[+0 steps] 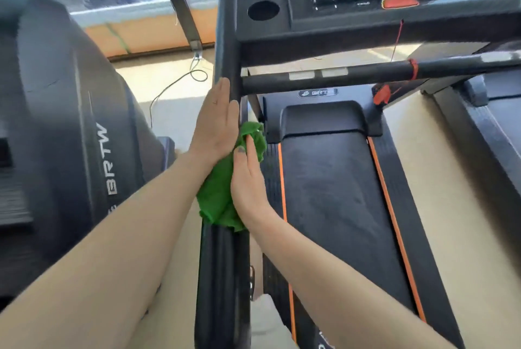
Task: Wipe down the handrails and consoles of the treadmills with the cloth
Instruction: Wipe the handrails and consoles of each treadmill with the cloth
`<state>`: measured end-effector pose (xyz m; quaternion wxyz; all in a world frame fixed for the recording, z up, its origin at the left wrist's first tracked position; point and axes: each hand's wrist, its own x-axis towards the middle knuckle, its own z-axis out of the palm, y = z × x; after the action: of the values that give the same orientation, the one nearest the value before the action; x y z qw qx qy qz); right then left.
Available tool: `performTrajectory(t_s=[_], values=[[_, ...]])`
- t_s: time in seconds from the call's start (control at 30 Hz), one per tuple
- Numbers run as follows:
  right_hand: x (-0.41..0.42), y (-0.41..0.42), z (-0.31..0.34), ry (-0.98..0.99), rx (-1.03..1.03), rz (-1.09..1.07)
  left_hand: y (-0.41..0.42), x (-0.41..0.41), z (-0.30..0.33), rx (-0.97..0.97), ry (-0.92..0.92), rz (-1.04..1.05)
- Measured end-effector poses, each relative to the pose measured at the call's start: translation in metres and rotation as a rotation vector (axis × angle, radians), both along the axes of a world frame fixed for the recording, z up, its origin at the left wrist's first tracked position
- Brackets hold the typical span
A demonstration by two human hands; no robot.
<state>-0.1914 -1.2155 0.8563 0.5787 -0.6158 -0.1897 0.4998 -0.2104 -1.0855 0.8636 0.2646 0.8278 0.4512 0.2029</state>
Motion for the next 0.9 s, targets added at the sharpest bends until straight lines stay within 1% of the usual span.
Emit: performTrajectory(t_s=[0.07, 0.13, 0.2, 0.27, 0.33, 0.37, 0.4, 0.43, 0.47, 0.53, 0.57, 0.63, 0.67, 0.73, 0.77, 0.83, 0.9], values=[[0.018, 0.03, 0.001, 0.027, -0.058, -0.01, 0.002, -0.001, -0.003, -0.025, 0.009, -0.006], [0.025, 0.045, -0.004, 0.064, -0.067, -0.055, 0.007, 0.0, -0.006, -0.018, 0.019, -0.024], [0.019, 0.038, -0.008, 0.146, -0.101, -0.077, 0.009, -0.001, -0.006, -0.01, 0.024, -0.032], [0.002, 0.004, -0.011, 0.23, -0.163, -0.117, 0.007, -0.001, -0.004, -0.02, 0.025, -0.029], [-0.02, -0.041, -0.021, 0.311, -0.289, -0.12, 0.005, -0.002, -0.002, -0.032, 0.042, -0.019], [-0.024, -0.06, -0.004, 0.336, -0.369, -0.088, 0.004, -0.001, -0.001, -0.031, 0.05, -0.017], [-0.03, -0.075, -0.004, 0.419, -0.467, -0.098, 0.004, -0.002, 0.0, -0.032, 0.054, -0.015], [-0.03, -0.083, 0.009, 0.463, -0.559, -0.096, 0.004, -0.002, 0.001, -0.043, 0.056, -0.008], [-0.031, -0.086, 0.01, 0.526, -0.626, -0.136, 0.003, -0.002, 0.0, -0.045, 0.056, -0.009], [-0.025, -0.074, 0.015, 0.629, -0.691, -0.154, 0.003, -0.001, 0.0, -0.057, 0.052, 0.0], [-0.021, -0.059, 0.018, 0.628, -0.703, -0.179, 0.003, 0.0, 0.002, -0.059, 0.047, 0.011], [-0.012, -0.022, 0.023, 0.537, -0.651, -0.182, 0.0, 0.0, 0.004, -0.062, 0.031, 0.027], [-0.004, 0.001, 0.032, 0.418, -0.603, -0.136, 0.001, 0.0, 0.004, -0.064, 0.018, 0.035], [0.009, 0.034, 0.03, 0.109, -0.436, -0.114, 0.003, -0.001, 0.001, -0.079, -0.011, 0.051], [0.015, 0.044, 0.033, 0.019, -0.315, -0.112, 0.003, -0.002, 0.0, -0.11, -0.024, 0.071], [0.015, 0.038, 0.037, -0.098, -0.176, -0.076, 0.002, -0.003, -0.002, -0.204, -0.044, 0.14], [0.0, 0.011, 0.035, -0.192, -0.125, -0.029, 0.002, -0.003, -0.003, -0.268, -0.063, 0.179]])
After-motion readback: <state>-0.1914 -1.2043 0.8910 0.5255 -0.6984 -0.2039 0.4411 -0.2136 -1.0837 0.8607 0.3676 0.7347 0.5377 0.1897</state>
